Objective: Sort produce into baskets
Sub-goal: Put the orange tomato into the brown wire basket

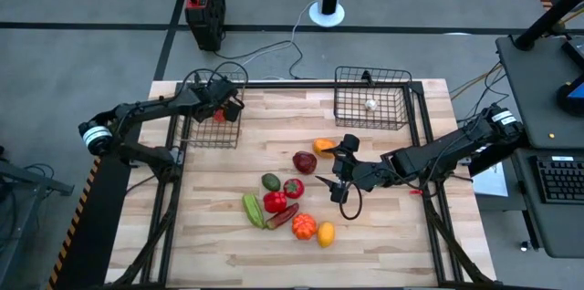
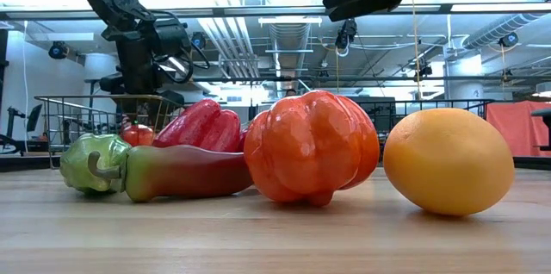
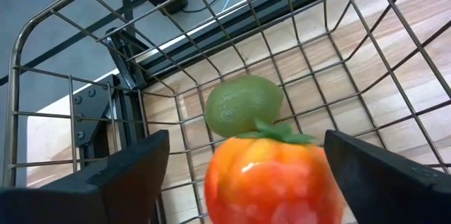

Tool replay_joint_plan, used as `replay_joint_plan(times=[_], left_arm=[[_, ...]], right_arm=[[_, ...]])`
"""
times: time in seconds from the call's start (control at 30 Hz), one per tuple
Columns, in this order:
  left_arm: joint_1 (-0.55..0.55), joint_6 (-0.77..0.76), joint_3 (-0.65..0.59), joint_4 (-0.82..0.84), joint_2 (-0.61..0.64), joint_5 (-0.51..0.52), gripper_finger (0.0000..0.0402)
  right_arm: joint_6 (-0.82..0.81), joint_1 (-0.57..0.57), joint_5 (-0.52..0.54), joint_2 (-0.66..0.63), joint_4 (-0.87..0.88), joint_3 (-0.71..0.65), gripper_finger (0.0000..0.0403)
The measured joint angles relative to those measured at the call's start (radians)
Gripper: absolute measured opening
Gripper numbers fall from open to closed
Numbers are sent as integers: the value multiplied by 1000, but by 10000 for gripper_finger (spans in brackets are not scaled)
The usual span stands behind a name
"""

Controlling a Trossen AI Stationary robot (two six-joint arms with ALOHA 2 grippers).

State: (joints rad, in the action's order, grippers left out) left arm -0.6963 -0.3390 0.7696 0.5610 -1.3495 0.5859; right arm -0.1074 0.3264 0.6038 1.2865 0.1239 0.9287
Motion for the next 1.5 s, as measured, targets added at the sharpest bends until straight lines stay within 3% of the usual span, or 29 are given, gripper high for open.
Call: replay_joint_plan(times=[0.17,0.33,0.5,0.7,0.93,0.97,1.13,1.5], left_arm=[[1,31,6,9,43,-58,377],[1,47,36,27,117,-53,378],[0,109,74,46,146,-69,348],[-7,213,105,69,121,-155,243],[-74,224,101,93,100,-325,33],[-87,226,101,93,99,-346,17],[-132,238,99,116,97,-360,25],[-163,245,65,109,97,-360,1]], right_arm=[[-5,0,0,0,0,0,357],[-3,0,0,0,0,0,357],[0,0,0,0,0,0,357],[3,0,0,0,1,0,357],[-3,0,-1,0,7,-1,357],[-3,0,-1,0,8,-1,357],[-6,0,-1,0,19,-1,357],[-14,0,-1,0,30,-1,357]])
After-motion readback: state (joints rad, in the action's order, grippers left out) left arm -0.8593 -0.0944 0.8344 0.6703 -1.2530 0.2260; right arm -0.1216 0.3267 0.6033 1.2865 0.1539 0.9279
